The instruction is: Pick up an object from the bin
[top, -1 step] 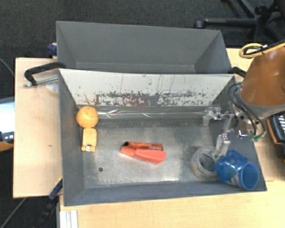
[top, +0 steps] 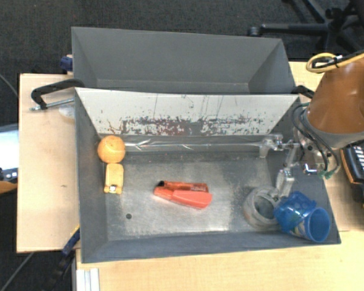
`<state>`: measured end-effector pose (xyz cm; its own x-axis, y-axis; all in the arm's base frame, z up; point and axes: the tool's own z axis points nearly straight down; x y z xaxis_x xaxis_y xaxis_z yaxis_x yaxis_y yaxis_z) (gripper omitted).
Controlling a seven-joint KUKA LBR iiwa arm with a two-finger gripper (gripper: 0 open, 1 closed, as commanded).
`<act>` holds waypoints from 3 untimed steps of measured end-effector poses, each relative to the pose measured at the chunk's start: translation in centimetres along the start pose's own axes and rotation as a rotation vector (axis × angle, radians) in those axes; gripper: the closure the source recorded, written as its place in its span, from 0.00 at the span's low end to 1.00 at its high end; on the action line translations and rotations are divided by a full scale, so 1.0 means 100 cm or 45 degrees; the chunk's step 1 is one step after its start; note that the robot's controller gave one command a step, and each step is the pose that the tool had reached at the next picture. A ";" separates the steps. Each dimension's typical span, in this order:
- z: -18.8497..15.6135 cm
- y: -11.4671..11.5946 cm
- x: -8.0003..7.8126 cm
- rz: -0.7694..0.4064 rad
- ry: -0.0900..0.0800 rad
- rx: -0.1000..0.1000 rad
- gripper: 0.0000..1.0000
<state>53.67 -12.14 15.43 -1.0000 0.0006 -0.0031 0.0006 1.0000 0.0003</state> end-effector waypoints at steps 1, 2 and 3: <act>0.047 0.010 0.000 -0.010 -0.004 0.001 0.00; 0.077 0.009 0.011 0.113 0.004 -0.003 0.00; 0.082 0.002 0.016 0.024 -0.002 -0.002 0.00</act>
Offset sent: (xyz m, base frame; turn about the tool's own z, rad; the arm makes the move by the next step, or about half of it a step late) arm -0.0145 0.0070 -0.0843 0.1112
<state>52.13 -11.91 7.21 -0.9998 0.0195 -0.0047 0.0195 0.9998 0.0016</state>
